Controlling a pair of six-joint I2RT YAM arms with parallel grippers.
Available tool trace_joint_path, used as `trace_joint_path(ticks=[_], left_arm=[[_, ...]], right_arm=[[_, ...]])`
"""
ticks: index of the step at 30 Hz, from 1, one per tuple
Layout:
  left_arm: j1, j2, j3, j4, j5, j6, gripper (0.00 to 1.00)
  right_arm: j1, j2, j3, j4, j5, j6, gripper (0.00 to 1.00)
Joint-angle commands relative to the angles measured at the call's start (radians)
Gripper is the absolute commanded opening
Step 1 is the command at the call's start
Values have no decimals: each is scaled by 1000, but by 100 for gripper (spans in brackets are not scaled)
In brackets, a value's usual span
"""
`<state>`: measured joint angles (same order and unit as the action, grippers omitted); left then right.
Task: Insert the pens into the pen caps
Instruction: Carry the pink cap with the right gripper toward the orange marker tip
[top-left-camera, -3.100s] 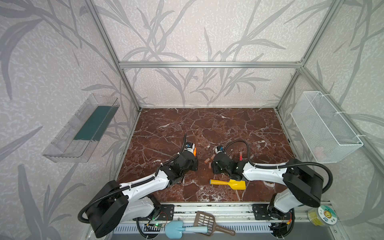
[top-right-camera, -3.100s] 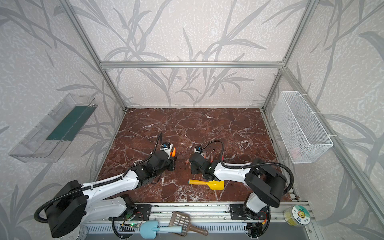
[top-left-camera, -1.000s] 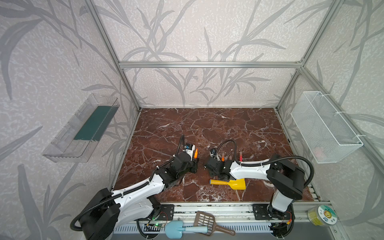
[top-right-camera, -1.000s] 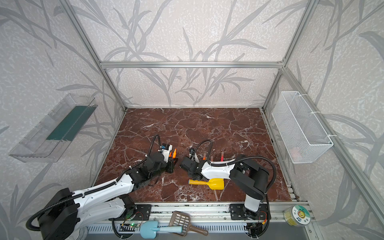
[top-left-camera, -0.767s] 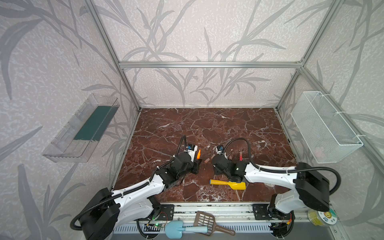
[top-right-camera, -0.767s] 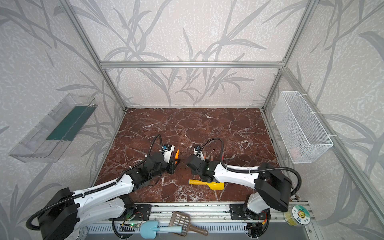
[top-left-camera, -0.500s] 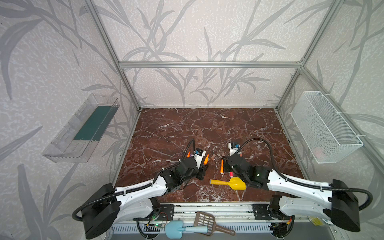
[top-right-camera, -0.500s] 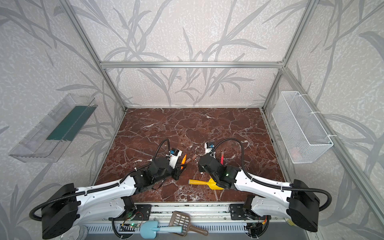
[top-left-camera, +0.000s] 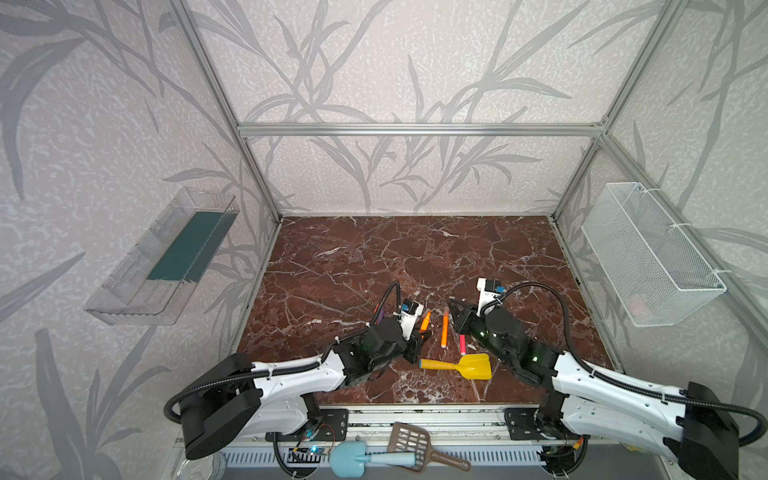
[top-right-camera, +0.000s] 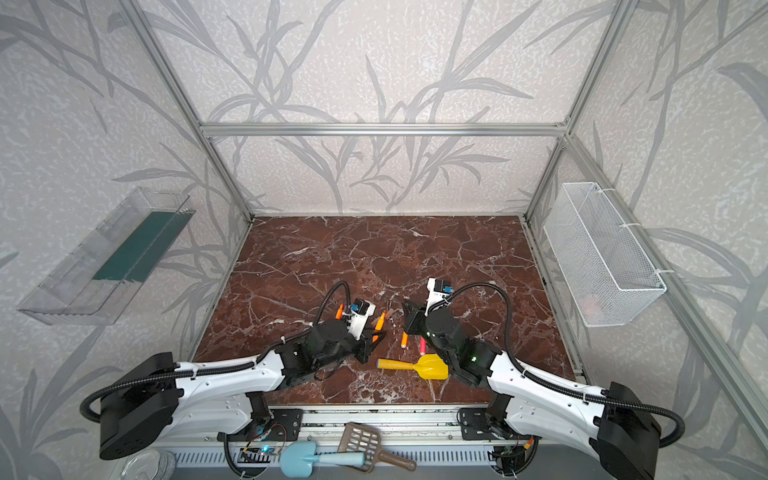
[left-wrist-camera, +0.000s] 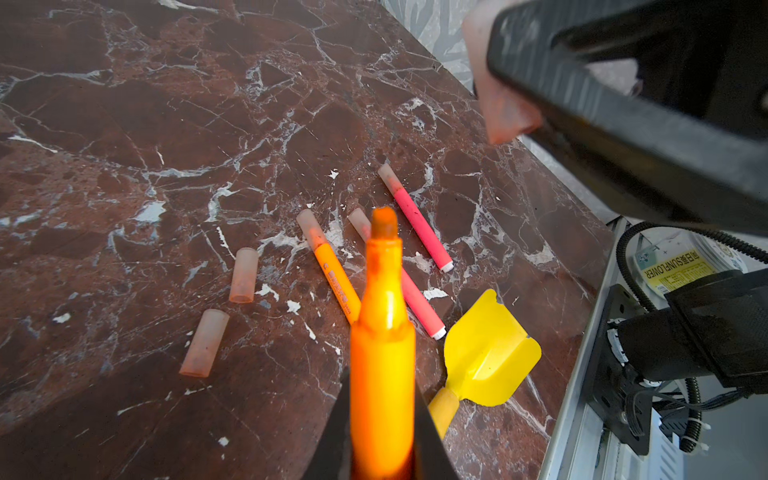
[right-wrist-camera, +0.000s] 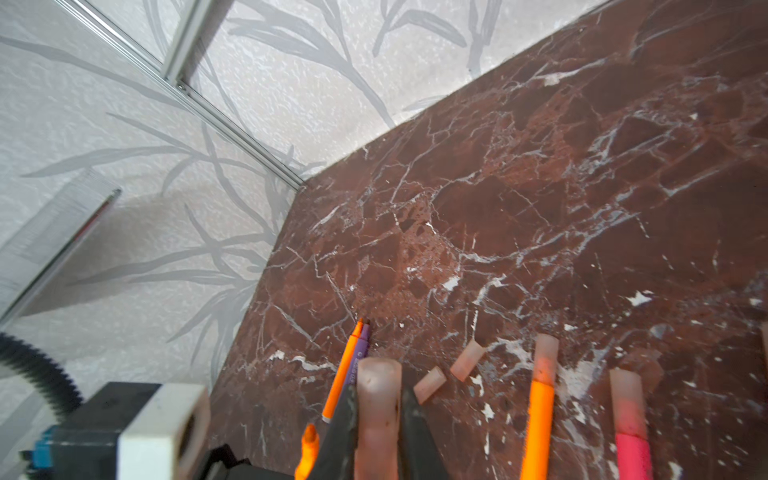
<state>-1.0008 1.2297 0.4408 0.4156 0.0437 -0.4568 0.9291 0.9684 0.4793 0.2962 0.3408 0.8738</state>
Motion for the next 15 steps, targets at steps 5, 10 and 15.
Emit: trace_joint_path(ticks=[5, 10, 15], left_arm=[[-7, 38, 45, 61, 26, -12, 0], [-7, 46, 51, 60, 28, -15, 0], [-7, 50, 52, 62, 28, -13, 0]], right_arm=[[-10, 83, 31, 125, -28, 37, 2], [-12, 127, 33, 173, -44, 53, 2], [-13, 161, 48, 188, -58, 56, 1]])
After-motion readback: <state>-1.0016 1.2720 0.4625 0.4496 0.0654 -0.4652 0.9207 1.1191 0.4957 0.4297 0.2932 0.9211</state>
